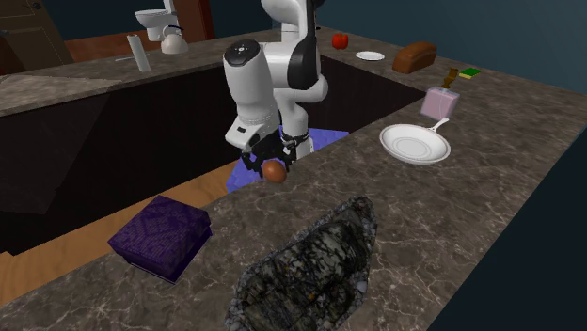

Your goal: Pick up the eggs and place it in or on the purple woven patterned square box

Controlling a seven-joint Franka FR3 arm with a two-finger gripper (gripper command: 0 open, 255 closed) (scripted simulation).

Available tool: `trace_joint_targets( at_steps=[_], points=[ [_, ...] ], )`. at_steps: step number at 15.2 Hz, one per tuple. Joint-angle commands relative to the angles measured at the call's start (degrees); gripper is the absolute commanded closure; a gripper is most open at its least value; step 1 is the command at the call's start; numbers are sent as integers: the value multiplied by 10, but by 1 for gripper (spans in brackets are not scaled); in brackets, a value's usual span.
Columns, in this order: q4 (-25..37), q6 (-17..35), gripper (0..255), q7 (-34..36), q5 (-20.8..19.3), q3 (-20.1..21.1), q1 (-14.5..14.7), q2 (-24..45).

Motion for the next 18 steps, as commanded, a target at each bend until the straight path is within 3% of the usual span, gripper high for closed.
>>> trace_joint_targets(
  at_steps=[1,18],
  points=[
    [12,-18,255,1,-1,-1,-1,-6],
    [120,-150,255,12,-5,0,-1,-30]
  ],
)
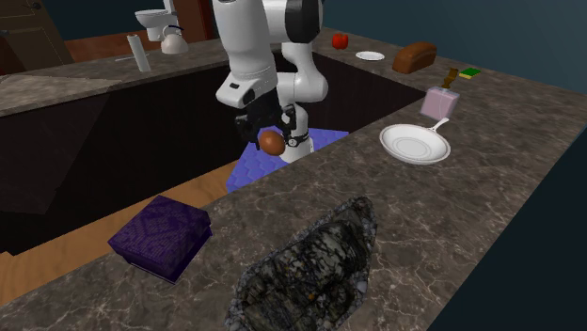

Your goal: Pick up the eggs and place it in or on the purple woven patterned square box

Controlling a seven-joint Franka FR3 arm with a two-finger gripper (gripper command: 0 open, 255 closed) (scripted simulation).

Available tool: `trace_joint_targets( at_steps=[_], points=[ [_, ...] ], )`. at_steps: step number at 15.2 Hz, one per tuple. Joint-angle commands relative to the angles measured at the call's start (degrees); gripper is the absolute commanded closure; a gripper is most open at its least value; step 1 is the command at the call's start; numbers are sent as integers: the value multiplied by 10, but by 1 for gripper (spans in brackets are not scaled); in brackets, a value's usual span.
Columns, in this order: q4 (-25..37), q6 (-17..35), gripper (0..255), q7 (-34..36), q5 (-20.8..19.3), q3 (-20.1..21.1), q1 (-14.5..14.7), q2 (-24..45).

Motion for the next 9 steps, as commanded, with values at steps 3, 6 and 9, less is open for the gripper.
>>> trace_joint_targets(
  at_steps=[3,6,9],
  points=[
    [31,-31,255,2,0,0,0,0],
    [74,-41,255,-18,-4,-14,-7,34],
    [132,-48,255,-49,-6,-33,-19,88]
  ],
)
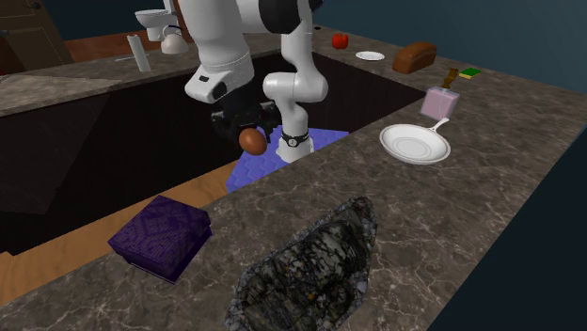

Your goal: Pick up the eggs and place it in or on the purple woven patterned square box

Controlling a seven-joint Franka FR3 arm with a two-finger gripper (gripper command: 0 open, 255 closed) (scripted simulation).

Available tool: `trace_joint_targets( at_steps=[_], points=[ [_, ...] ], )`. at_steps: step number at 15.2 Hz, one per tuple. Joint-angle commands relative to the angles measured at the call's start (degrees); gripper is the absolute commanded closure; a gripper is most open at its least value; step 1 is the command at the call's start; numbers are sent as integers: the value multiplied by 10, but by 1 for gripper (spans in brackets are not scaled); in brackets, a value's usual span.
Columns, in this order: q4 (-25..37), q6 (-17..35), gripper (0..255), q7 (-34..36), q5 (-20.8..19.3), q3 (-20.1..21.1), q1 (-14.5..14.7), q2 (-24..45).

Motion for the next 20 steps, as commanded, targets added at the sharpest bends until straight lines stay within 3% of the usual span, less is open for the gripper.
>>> trace_joint_targets(
  at_steps=[1,7,12,15,18,20],
  points=[
    [38,-7,255,-22,-1,-13,-9,33],
    [186,-39,255,-81,9,-43,-38,155],
    [352,-89,255,-125,29,-59,-73,276],
    [492,-139,255,-145,46,-63,-104,369],
    [707,-225,255,-153,68,-57,-148,497],
    [647,-190,255,-156,63,-59,-140,472]
  ],
)
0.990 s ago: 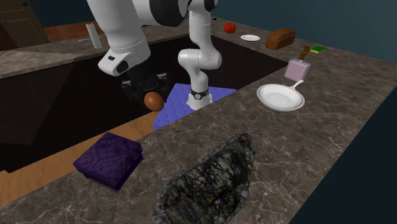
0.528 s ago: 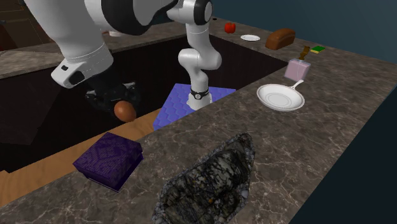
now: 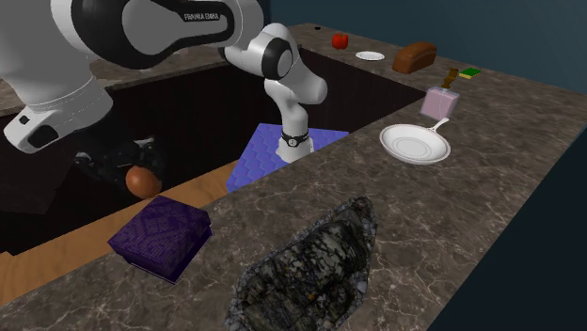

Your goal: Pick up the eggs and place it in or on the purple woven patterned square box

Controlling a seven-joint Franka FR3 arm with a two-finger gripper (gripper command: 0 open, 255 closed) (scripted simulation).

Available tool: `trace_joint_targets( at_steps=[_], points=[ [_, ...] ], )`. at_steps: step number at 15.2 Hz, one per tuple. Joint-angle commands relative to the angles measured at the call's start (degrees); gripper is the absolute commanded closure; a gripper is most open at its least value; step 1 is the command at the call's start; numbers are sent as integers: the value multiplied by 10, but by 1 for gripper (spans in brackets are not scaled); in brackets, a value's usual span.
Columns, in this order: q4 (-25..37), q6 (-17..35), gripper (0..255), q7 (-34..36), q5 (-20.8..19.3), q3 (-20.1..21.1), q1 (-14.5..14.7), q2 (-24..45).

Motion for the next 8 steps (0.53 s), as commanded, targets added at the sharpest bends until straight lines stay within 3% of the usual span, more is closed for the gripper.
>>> trace_joint_targets(
  at_steps=[1,8],
  points=[
    [-28,21,255,-3,-2,-1,3,-7],
    [-142,99,255,-9,-8,-4,17,-42]
  ],
)
